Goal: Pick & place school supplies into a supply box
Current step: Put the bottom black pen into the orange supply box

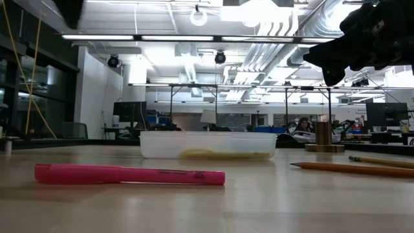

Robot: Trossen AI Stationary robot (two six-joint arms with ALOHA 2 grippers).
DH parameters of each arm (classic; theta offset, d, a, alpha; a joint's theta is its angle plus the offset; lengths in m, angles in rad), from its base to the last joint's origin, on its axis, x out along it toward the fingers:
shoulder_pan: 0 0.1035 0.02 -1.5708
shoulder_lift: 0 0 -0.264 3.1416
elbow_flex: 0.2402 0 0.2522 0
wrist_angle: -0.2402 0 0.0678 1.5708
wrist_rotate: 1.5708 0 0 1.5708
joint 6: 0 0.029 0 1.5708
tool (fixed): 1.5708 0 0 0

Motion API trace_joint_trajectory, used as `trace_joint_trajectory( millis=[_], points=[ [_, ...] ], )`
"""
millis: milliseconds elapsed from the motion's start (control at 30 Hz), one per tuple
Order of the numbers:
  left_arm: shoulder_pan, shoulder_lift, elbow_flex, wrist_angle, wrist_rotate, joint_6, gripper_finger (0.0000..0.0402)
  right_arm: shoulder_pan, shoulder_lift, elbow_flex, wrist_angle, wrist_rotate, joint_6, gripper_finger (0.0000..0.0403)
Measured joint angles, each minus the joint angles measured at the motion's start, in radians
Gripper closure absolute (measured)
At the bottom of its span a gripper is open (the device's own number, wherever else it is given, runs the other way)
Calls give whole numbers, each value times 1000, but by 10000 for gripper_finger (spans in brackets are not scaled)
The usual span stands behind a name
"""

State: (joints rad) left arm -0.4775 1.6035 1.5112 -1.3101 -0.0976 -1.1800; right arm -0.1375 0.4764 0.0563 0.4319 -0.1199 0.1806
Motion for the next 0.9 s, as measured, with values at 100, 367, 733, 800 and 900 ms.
trace_joint_trajectory(
  millis=[100, 367, 733, 800, 900],
  points=[
    [-78, 0, 0, -8, -29, -110, 257, 0, 0, 0, 0, -5, 2, 324],
    [-251, 7, 0, -7, -129, -372, 257, 0, 0, 0, -1, -7, 2, 324],
    [-332, 73, -1, -26, -109, -575, 257, 0, 0, 0, -1, -7, 2, 324],
    [-330, 79, -1, -25, -95, -587, 257, 0, 0, 0, -1, -7, 2, 324],
    [-327, 80, -1, -34, -96, -613, 257, 0, 0, 0, -1, -7, 2, 324]
  ],
)
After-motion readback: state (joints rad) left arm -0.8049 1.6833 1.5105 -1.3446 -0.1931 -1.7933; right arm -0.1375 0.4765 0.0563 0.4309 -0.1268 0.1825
